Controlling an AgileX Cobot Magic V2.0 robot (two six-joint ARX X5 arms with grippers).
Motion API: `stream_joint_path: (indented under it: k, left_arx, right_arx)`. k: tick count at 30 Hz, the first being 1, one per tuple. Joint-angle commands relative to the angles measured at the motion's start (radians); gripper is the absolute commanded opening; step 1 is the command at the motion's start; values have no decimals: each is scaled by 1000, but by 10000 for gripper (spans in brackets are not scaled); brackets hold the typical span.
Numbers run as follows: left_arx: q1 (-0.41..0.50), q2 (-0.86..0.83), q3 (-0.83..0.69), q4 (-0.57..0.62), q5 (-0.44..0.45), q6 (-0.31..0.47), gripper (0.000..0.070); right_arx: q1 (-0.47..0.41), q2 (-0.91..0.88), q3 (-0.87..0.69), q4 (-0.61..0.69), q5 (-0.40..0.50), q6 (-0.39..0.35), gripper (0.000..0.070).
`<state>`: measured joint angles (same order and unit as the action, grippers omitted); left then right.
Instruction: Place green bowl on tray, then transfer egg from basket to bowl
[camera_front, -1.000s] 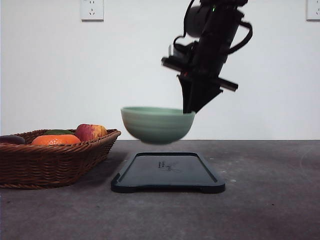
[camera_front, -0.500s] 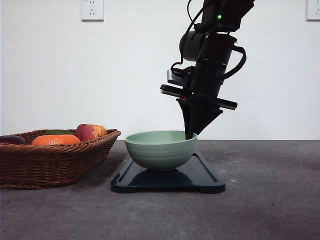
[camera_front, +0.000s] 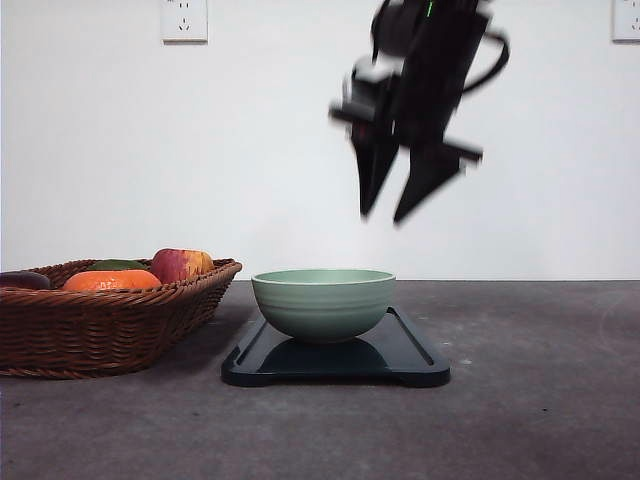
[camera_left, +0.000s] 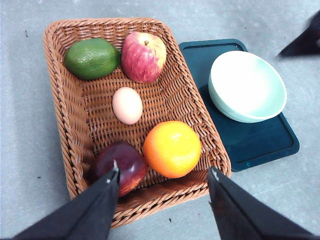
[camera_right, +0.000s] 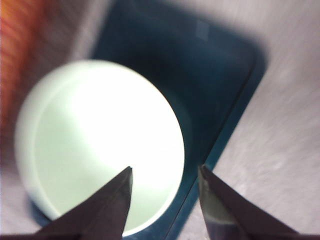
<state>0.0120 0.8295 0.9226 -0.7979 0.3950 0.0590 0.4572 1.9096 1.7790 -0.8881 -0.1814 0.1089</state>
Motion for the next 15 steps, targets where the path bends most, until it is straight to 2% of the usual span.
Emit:
stream_joint_path:
  k: [1,10,15]
  left_arx:
    - [-1,5,21,5,6,4,350]
    - [-1,5,21,6,6,4,350]
    - [-1,5,21,7,6,3,350]
  right_arx:
    - [5,-19,-30,42,2,-5,256]
    - [5,-333,-450,372,2,-5,255]
    - [4,-517,-690,489,3,-21,255]
